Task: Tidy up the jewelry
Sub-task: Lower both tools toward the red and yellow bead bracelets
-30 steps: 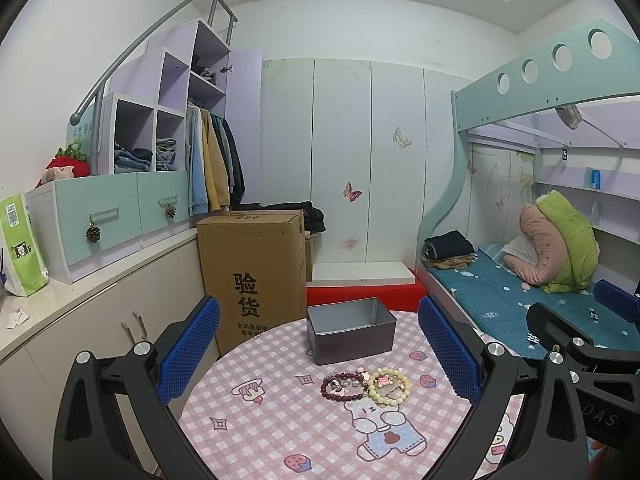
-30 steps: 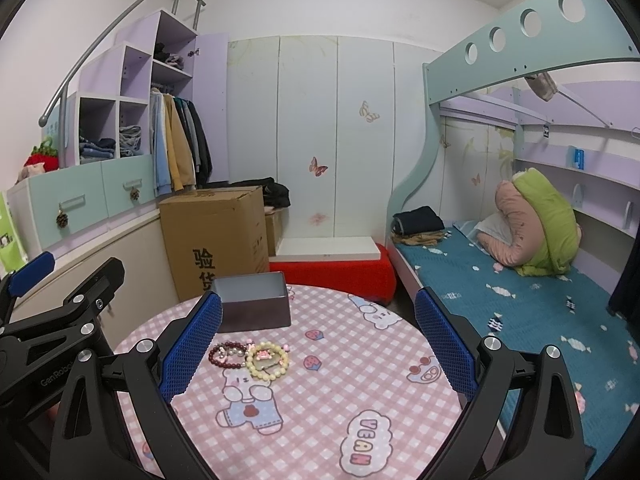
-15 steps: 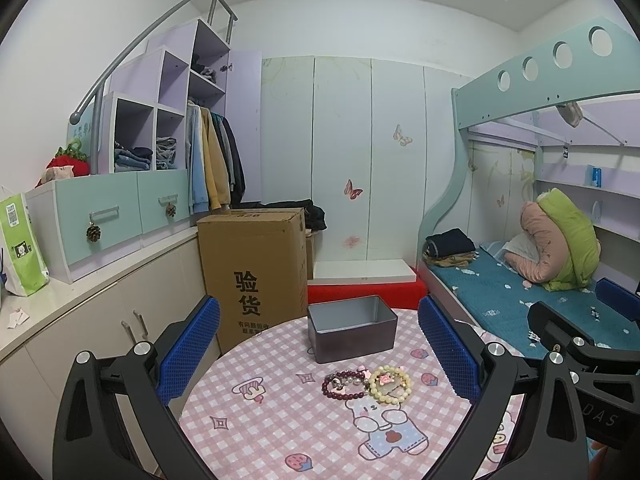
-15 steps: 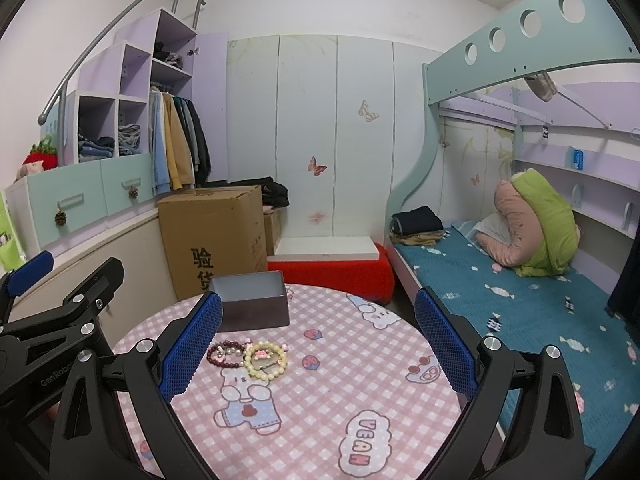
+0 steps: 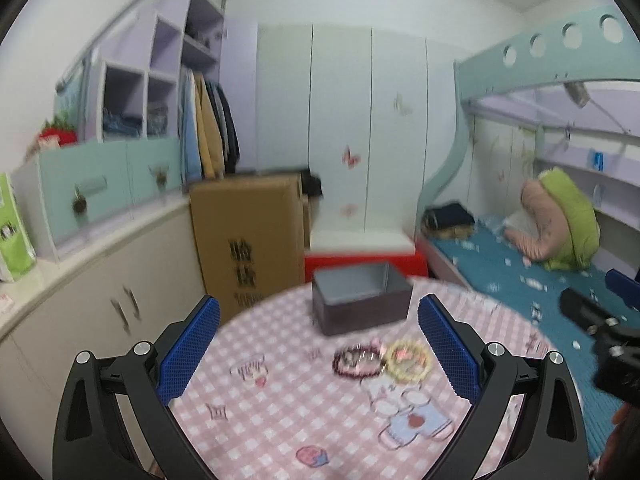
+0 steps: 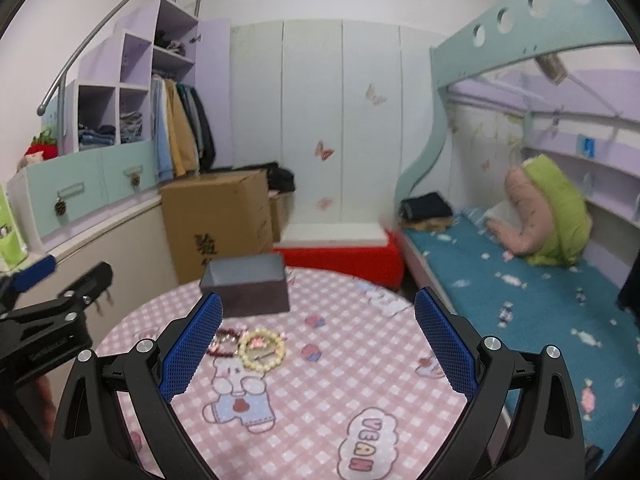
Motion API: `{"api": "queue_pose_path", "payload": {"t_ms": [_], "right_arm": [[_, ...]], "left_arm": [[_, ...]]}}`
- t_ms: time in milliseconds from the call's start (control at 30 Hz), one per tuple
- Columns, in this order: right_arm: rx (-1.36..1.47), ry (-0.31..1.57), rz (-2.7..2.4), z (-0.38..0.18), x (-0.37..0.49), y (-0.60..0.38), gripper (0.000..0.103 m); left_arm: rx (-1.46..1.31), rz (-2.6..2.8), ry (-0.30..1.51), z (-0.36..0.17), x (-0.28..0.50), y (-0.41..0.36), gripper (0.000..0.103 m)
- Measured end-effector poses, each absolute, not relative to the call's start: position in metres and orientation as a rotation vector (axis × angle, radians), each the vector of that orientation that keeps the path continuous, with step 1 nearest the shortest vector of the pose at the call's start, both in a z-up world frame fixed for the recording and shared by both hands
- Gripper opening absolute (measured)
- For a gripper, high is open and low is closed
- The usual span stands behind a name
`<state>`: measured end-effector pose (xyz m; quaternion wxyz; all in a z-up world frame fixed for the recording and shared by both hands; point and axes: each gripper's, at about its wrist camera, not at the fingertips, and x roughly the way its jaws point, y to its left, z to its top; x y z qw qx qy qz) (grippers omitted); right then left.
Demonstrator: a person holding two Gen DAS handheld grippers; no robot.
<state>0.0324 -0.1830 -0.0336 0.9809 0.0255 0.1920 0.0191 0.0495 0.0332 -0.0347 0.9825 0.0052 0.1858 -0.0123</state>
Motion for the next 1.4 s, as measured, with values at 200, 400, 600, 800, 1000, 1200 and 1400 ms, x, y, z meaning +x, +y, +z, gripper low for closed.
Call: {"api": "queue_pose_path", "payload": {"t_ms": [200,400,600,800,1000,1200,1400], "right_arm": [[-0.004,0.497,0.035,-0.068,0.068,-0.183,0.094],[0.023,0.611,0.057,-0.103,0.106,-0.19,0.094],[0.007,0.675,0.069,-0.127,0.133,-0.191,0.094],[0.018,0.717,0.095,-0.141,0.154,-0.192,0.094],[0.025,0.739,0.118,-0.146,0.163,-0.191,0.094],[0.022,0.756,0.14,-0.15,0.167,-0.188,0.094],[0.024,0.763,0.145,-0.149,0.167,-0.188,0.094]], "left_arm": [[-0.016,0.028,0.543,-0.081,0.098,0.053,0.096],[-0.048,-0.001,0.755,-0.13,0.153,0.055,0.096],[-0.004,-0.017,0.881,-0.161,0.189,0.039,0.096],[0.076,-0.009,0.949,-0.175,0.21,0.031,0.096],[0.028,-0.006,0.948,-0.177,0.212,0.042,0.097],[0.029,-0.015,0.962,-0.177,0.205,0.044,0.096],[0.076,-0.01,0.988,-0.176,0.2,0.046,0.097]]}}
